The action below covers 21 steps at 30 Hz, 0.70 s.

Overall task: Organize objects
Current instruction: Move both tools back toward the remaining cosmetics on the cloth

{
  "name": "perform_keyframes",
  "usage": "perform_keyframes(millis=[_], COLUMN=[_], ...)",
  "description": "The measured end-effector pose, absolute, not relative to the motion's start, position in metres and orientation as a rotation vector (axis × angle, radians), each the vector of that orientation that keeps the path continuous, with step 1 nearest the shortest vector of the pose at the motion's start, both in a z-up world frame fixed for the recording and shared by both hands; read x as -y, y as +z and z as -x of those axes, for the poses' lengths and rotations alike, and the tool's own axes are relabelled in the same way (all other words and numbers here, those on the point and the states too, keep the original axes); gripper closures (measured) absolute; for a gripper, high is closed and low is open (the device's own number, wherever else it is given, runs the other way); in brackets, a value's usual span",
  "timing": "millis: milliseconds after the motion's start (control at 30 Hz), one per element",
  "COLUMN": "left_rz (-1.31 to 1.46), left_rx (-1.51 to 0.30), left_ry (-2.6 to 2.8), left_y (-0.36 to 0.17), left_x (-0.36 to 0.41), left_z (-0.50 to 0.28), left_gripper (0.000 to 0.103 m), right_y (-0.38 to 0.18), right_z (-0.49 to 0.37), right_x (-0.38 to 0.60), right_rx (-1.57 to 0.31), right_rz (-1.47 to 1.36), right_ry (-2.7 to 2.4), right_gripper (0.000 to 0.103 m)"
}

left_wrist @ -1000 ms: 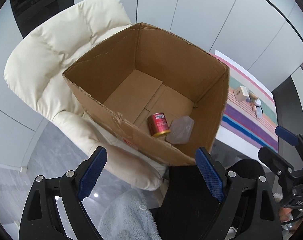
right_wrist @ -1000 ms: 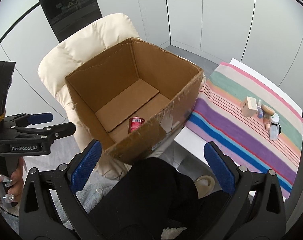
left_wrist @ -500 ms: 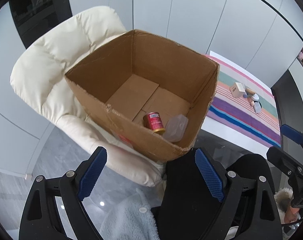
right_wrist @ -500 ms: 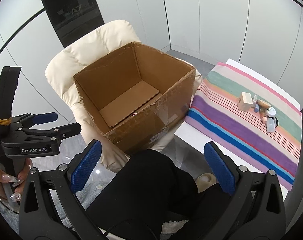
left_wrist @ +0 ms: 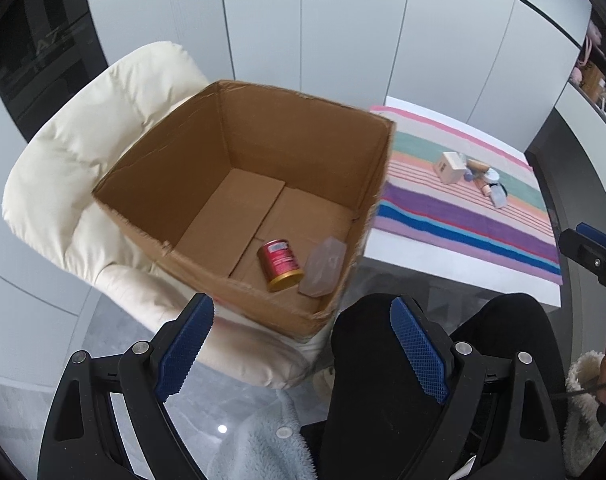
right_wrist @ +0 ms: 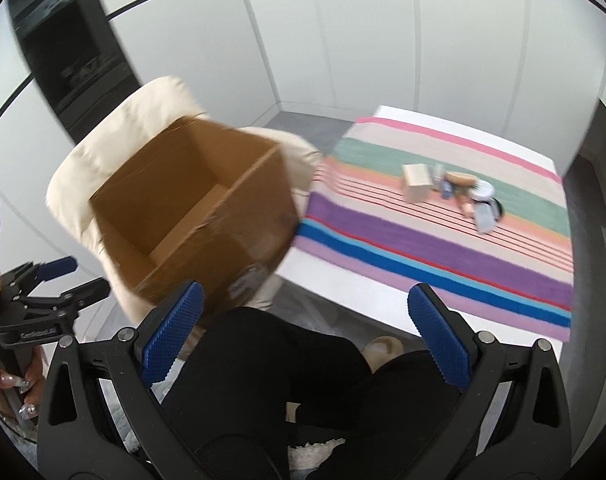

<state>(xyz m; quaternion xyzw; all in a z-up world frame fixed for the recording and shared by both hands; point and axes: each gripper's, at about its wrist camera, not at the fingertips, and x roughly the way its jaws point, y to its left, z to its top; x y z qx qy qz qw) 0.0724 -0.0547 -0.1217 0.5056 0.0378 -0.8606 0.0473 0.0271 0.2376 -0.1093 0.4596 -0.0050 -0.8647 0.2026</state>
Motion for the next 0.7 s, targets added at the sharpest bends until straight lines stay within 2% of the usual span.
perform_keyframes(millis=[700], left_rz=[-1.770], left_rx=[0.038], left_ry=[-2.815], left_y=[-0.134], left_x=[-0.071], left_z=[-0.008], left_gripper=[0.012], right_y=[-0.130], right_z=[-0.016], right_x=[-0.400], right_rx=[0.236], right_rz=[-1.437], right_ry=[-2.718], right_gripper=[0.000])
